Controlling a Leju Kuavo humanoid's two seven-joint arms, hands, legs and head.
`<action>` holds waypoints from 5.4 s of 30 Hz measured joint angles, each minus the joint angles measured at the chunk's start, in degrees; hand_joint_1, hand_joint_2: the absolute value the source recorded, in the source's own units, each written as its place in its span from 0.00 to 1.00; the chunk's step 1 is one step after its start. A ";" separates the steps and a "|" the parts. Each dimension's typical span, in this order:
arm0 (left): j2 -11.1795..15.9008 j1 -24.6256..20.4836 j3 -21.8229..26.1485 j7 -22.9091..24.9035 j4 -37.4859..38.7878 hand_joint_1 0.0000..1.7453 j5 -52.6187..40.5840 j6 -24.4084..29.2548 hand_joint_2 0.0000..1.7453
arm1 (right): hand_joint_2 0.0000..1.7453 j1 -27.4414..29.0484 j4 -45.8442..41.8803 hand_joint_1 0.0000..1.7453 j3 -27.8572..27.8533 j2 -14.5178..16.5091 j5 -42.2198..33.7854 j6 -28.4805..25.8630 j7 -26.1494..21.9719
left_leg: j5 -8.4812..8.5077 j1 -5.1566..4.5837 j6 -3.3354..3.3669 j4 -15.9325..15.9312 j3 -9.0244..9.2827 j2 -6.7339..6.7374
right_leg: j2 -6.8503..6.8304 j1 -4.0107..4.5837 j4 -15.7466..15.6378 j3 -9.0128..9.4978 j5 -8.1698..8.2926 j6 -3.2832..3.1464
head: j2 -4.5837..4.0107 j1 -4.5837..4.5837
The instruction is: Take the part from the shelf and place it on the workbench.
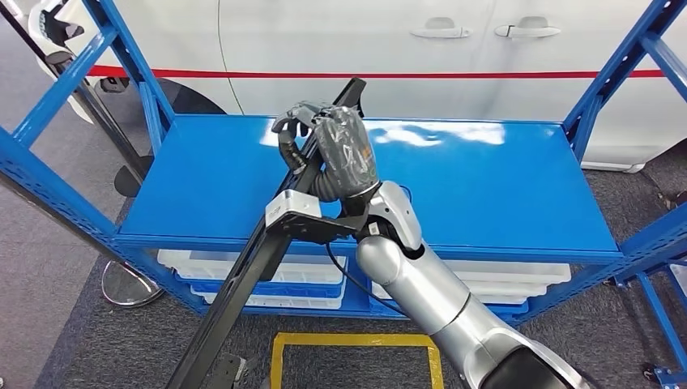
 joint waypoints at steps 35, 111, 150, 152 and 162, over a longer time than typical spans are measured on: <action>-1.75 0.29 0.89 8.59 0.00 0.00 1.01 -1.44 1.00 | 1.00 -0.69 2.47 0.98 6.43 3.92 2.40 -0.08 4.28 | -5.80 0.41 -1.39 8.79 -3.55 0.16 | -0.50 -0.33 -0.32 -0.74 1.32 -1.44 | 0.00 -0.02; -2.16 -2.93 -0.12 11.20 0.02 0.00 -2.49 -1.69 1.00 | 1.00 -0.96 7.04 0.98 6.38 3.32 7.73 -1.04 4.32 | -0.35 0.37 0.99 -2.54 3.71 0.83 | -0.71 0.05 4.65 -6.88 -0.80 0.70 | 0.00 -0.05; -2.49 -3.38 -0.62 11.15 0.04 0.00 -2.86 -2.10 1.00 | 1.00 -0.23 7.67 0.98 6.38 3.13 9.42 -0.50 5.02 | 4.13 0.39 -0.51 -1.37 -2.80 1.15 | -0.36 -0.19 1.76 3.04 -1.88 0.59 | 0.00 -0.06; -2.49 -3.35 -0.62 11.06 0.04 0.00 -2.86 -2.10 1.00 | 1.00 -0.16 7.73 0.98 6.38 3.20 9.47 -0.51 5.06 | 4.92 0.33 -1.16 -1.11 -3.37 1.12 | -0.23 0.14 -0.77 4.22 -2.67 -0.12 | 0.00 -0.08; -2.46 -3.34 -0.62 11.01 0.04 0.00 -2.92 -2.10 1.00 | 1.00 -0.12 8.21 0.98 6.38 3.45 10.04 -0.53 5.14 | -3.74 0.58 -2.34 13.49 -4.52 0.89 | -0.79 0.32 0.08 -0.90 0.99 -2.46 | 0.00 -0.09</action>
